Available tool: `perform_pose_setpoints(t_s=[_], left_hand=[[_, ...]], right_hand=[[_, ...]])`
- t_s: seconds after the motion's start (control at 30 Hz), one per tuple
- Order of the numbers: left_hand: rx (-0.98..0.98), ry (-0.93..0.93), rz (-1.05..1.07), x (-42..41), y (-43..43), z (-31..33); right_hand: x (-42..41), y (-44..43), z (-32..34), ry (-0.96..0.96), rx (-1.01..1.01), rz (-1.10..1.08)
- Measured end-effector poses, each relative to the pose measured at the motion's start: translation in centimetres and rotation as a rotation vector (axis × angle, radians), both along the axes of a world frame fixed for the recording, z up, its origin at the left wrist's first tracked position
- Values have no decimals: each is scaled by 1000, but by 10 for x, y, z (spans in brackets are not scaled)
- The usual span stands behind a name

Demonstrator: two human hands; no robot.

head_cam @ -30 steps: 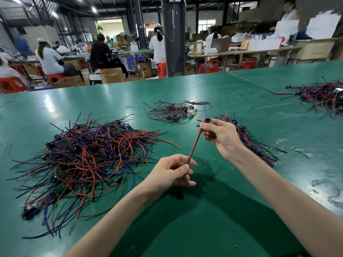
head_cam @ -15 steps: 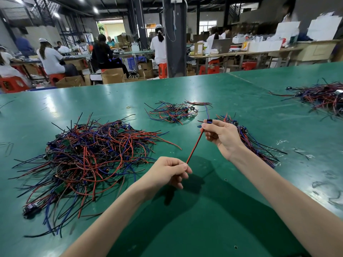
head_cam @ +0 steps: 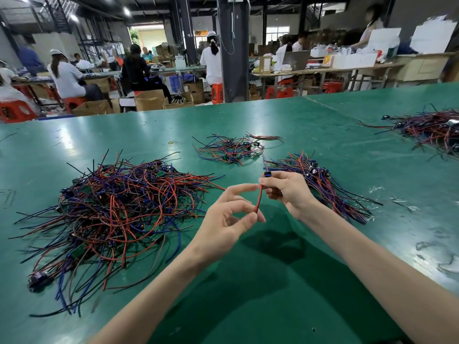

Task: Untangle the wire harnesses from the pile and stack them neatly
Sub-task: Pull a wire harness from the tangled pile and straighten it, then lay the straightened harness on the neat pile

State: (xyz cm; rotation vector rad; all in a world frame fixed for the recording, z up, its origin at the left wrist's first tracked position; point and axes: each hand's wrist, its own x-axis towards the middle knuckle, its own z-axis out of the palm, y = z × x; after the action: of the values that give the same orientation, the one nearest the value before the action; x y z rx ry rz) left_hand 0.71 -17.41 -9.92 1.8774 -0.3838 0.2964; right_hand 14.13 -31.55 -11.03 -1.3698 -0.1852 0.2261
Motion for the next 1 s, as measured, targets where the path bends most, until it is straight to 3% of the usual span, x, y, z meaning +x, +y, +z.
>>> perform_pose_setpoints(t_s=[0.17, 0.5, 0.8, 1.0], left_hand=[[-11, 105, -95, -1, -1, -5], [-247, 363, -69, 6, 4, -14], [-320, 374, -110, 7, 7, -13], [-335, 371, 85, 8, -4, -20]], right_hand=[[-4, 4, -1, -11, -44, 26], [-9, 4, 7, -47, 55, 27], [-11, 8, 3, -57, 4, 25], [1, -7, 13, -52, 129, -122]])
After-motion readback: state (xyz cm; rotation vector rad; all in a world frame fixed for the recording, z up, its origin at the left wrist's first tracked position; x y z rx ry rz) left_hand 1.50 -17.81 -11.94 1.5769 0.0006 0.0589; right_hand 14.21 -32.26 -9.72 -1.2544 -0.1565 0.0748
